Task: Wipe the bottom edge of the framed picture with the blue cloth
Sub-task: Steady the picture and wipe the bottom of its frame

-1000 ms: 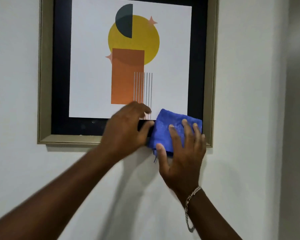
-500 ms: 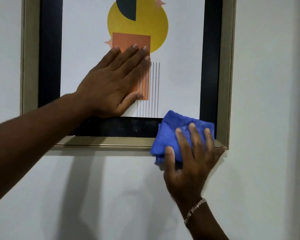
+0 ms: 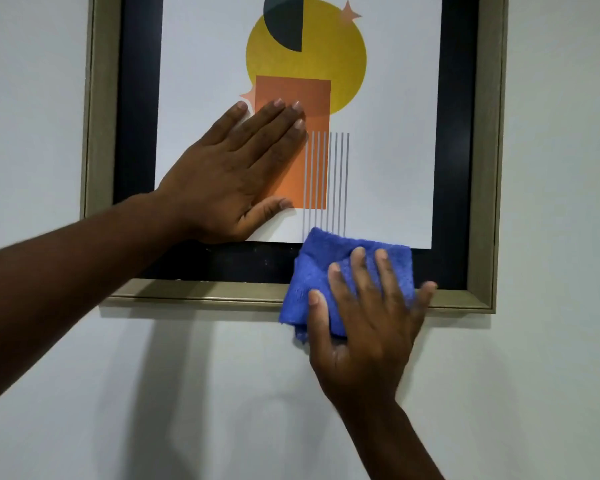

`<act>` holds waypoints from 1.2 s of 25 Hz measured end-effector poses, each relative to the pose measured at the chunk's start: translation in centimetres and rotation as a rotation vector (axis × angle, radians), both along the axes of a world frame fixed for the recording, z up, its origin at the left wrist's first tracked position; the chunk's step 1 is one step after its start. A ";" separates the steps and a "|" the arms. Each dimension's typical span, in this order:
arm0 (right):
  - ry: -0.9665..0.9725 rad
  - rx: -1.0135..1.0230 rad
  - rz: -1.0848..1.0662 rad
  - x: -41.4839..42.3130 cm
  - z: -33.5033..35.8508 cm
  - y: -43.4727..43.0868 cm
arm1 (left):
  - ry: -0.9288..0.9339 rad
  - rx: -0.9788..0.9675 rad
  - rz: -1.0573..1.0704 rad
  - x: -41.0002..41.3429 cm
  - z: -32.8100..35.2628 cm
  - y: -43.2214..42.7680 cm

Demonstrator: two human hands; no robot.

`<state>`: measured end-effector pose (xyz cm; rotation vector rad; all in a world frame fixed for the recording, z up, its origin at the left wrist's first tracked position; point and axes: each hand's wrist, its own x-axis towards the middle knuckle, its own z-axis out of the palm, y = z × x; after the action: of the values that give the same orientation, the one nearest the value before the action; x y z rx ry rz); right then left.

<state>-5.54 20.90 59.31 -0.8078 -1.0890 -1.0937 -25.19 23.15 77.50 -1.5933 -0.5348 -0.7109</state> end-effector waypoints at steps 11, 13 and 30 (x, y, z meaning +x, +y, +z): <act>-0.041 -0.002 0.012 -1.4 -1.0 -0.1 | 0.032 0.003 -0.033 -2.1 0.3 0.5; 0.060 0.018 0.020 -1.4 -0.9 -0.1 | 0.021 0.015 -0.036 -2.7 0.5 0.5; 0.259 -0.050 0.041 -8.9 -0.1 0.9 | -0.062 -0.027 -0.063 -4.0 1.1 1.0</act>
<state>-14.40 21.75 59.26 -0.9355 -0.9126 -0.9021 -29.16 24.15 78.55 -1.6233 -0.5431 -0.8055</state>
